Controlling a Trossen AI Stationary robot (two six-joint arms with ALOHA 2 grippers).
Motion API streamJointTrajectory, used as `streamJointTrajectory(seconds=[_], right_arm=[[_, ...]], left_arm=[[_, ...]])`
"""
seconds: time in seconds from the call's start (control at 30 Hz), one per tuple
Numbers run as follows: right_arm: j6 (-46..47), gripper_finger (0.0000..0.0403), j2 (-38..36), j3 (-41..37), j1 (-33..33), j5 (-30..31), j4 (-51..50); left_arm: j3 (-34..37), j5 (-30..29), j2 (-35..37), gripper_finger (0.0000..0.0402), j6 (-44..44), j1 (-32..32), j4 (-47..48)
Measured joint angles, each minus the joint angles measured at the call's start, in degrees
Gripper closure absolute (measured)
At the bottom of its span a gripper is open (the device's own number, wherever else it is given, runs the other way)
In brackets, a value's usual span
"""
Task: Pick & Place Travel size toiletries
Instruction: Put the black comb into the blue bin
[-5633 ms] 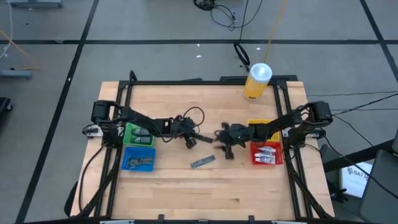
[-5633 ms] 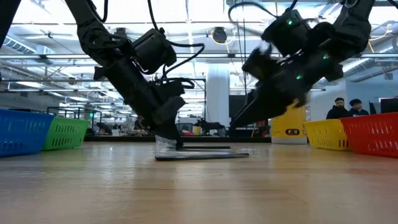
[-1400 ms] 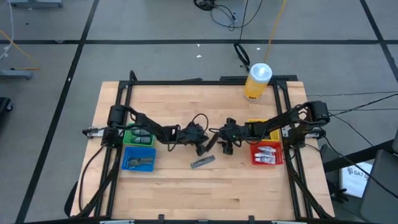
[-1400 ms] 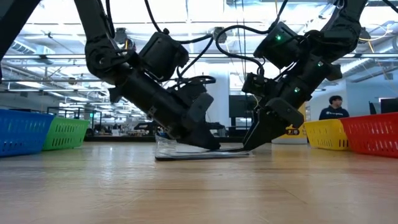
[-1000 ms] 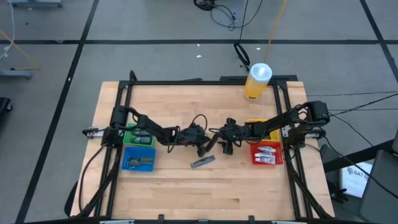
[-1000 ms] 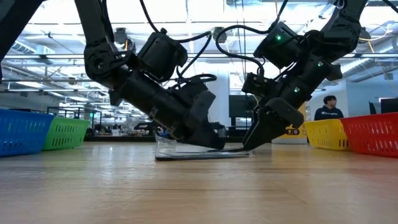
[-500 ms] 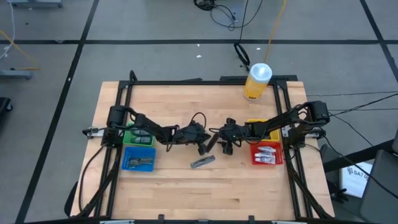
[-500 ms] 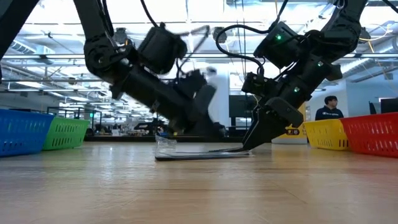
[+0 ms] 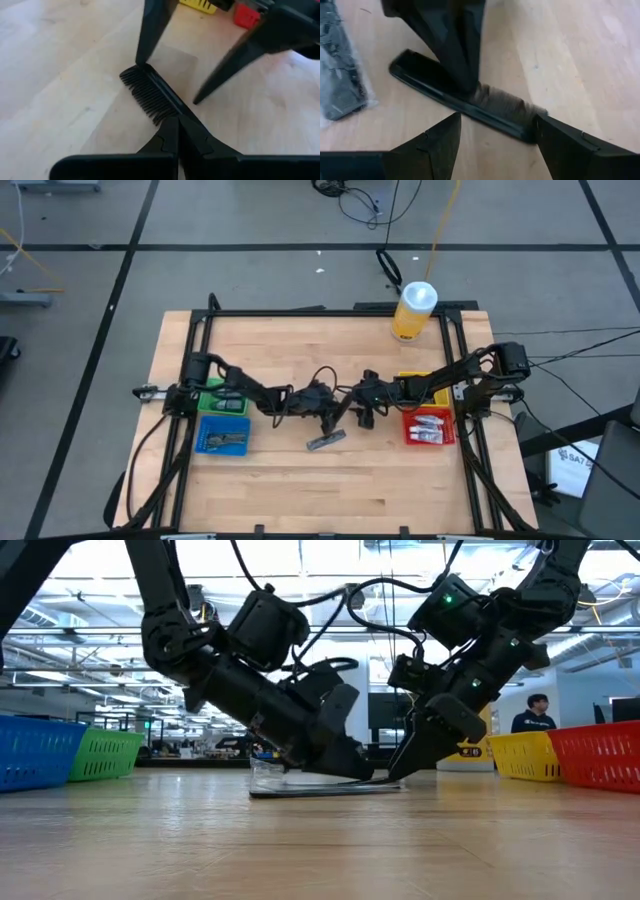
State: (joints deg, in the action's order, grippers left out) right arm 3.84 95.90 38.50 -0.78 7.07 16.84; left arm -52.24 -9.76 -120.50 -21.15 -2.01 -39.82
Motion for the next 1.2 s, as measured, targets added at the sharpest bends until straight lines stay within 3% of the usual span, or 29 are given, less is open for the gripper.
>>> streamJointTrajectory(seconds=[0.27,0.47,0.63,0.8,1.03,1.2], right_arm=[[-0.26,0.0161,-0.26,0.0,0.02,-2.86,-0.3],[-2.44,0.0161,-6.27,-0.07,0.11,-2.39,-8.5],[-0.75,0.0161,-9.57,-1.35,0.13,5.03,-9.47],[-0.71,0.017,-8.82,-3.2,-0.77,6.31,-8.61],[-8.59,0.0186,-7.99,-6.75,-1.44,6.41,-2.98],[-17.24,0.019,-7.96,-8.71,-0.04,6.39,-0.45]], left_arm=[[-1.96,0.81,-1.06,0.04,-0.39,0.66,5.37],[-2.04,1.82,-0.98,0.0399,-0.29,0.82,7.79],[-2.04,2.25,-0.95,0.04,-0.35,0.82,8.57],[-1.99,2.4,-1.0,0.04,-0.36,0.75,8.64],[-1.91,4.53,-1.06,0.04,1.12,0.8,8.58],[-1.88,11.18,-1.1,0.0398,7.09,0.38,8.24]])
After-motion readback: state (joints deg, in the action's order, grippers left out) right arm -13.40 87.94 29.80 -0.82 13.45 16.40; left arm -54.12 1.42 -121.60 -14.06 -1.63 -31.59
